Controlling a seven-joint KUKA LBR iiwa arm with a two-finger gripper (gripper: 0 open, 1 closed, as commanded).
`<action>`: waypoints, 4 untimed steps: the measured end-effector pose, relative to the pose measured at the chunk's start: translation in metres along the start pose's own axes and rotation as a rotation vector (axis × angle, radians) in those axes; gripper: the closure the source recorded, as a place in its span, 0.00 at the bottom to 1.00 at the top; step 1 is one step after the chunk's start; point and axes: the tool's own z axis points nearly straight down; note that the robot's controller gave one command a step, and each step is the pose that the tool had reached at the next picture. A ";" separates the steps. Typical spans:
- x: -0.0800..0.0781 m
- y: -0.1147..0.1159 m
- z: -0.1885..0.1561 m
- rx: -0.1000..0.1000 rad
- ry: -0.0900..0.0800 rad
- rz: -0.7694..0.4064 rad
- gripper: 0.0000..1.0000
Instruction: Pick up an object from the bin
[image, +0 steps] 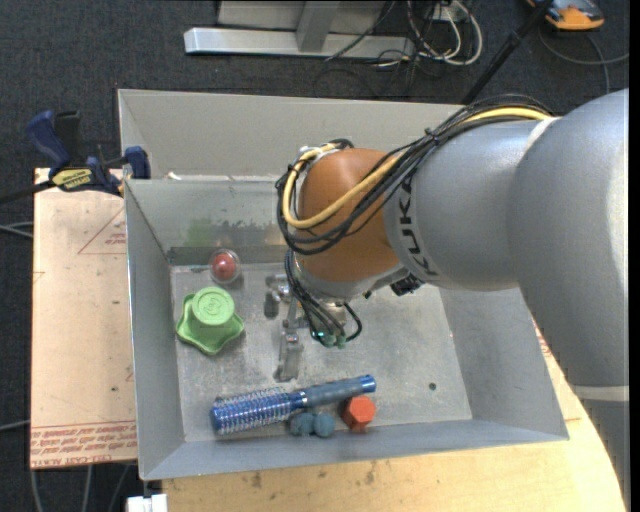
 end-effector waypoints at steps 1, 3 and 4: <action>0.051 -0.005 0.057 -0.001 -0.009 -0.235 0.00; 0.073 0.028 0.025 0.000 -0.008 -0.455 0.00; 0.068 0.022 0.057 0.001 -0.024 -0.563 0.00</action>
Offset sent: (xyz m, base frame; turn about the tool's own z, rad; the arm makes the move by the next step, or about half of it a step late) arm -0.0522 -0.0067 -0.0587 -0.2358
